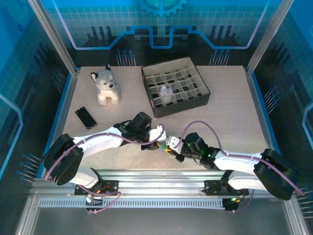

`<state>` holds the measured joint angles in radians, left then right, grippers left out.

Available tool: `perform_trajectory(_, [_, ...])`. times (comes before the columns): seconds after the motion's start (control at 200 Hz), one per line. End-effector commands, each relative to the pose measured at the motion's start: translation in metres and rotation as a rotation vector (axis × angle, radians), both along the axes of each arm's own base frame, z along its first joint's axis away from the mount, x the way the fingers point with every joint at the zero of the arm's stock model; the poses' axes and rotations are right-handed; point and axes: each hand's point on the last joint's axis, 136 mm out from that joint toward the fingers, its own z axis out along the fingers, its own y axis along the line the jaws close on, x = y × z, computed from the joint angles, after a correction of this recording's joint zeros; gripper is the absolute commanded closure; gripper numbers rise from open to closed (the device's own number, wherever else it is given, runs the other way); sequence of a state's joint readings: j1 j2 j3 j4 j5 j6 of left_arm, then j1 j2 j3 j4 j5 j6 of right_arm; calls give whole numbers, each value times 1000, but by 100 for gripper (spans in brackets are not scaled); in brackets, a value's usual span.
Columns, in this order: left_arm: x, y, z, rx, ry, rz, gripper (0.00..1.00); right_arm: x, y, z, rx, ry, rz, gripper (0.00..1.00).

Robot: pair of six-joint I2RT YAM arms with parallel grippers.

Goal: Roll the socks

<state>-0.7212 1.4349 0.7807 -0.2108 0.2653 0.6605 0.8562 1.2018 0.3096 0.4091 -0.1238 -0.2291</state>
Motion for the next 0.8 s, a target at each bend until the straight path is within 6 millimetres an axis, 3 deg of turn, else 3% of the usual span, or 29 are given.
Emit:
perform_trajectory(0.0, [-8, -17, 33, -133, -43, -2, 62, -11, 1, -18, -56, 143, 46, 100])
perform_trajectory(0.245, [-30, 0, 31, -217, -9, 66, 58, -17, 9, -33, -126, 292, 87, 100])
perform_trajectory(0.54, [-38, 9, 48, -237, -79, 40, 52, -18, 12, -46, -177, 394, 79, 100])
perform_trajectory(0.65, [-46, 19, 49, -148, -117, -37, 55, -21, 13, -47, -188, 449, 79, 100])
perform_trajectory(0.795, [-44, 36, 42, 20, -316, -121, 58, -19, 16, -43, -205, 543, 62, 100])
